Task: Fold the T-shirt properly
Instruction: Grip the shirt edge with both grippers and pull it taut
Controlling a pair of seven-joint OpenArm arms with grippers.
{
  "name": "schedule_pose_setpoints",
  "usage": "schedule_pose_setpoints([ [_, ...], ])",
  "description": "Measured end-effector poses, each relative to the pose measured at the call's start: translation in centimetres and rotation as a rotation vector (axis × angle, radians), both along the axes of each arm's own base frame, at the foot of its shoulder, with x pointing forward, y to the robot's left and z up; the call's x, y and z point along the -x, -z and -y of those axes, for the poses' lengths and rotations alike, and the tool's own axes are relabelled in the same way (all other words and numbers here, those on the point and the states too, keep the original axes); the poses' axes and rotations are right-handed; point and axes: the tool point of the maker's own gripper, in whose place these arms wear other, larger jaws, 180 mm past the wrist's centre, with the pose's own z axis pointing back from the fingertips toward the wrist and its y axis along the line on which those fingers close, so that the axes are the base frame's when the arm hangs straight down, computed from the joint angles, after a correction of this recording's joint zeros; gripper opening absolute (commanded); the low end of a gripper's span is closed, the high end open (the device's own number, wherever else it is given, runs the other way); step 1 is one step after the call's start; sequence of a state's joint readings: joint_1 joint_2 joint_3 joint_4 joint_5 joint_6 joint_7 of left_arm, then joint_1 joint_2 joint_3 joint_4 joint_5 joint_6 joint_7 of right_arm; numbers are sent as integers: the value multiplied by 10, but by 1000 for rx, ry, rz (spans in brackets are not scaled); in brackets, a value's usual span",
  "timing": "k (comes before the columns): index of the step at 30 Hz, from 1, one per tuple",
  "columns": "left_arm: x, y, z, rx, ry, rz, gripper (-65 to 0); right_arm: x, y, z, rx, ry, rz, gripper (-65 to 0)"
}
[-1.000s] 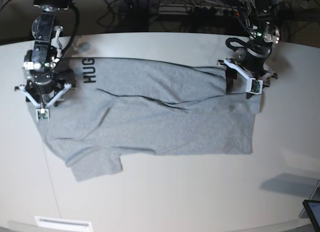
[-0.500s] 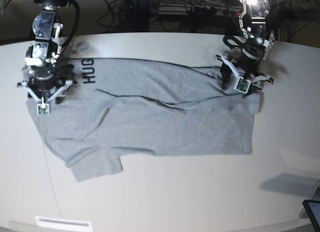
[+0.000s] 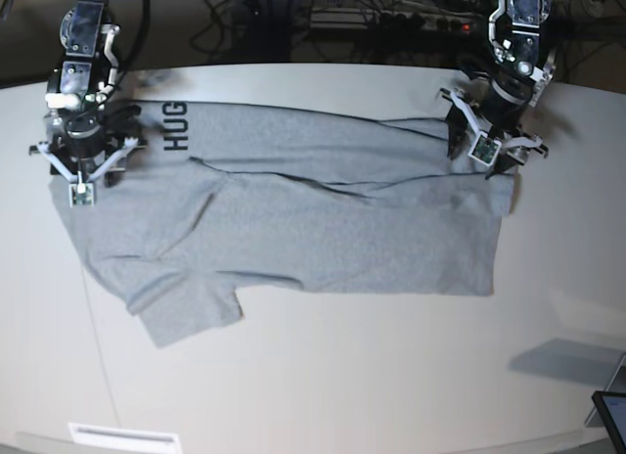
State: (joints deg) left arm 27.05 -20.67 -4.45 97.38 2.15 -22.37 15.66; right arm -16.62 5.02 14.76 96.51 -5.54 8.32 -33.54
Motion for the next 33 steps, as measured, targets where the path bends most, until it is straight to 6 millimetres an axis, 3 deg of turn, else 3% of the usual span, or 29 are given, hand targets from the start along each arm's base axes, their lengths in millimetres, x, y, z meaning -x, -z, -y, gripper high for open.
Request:
schedule_pose_setpoints([
  [6, 8, 0, -6, -21, 18, -19, -270, 10, -1, -1, 6, -4, -16, -364],
  [17, 17, -4, -8, -62, 34, -39, -270, 10, -2, 2, 20, -24, -23, -364],
  [33, -15, 0, -19, -25, -11, 10, -270, -12, -9, 3, 29, -20, -2, -364],
])
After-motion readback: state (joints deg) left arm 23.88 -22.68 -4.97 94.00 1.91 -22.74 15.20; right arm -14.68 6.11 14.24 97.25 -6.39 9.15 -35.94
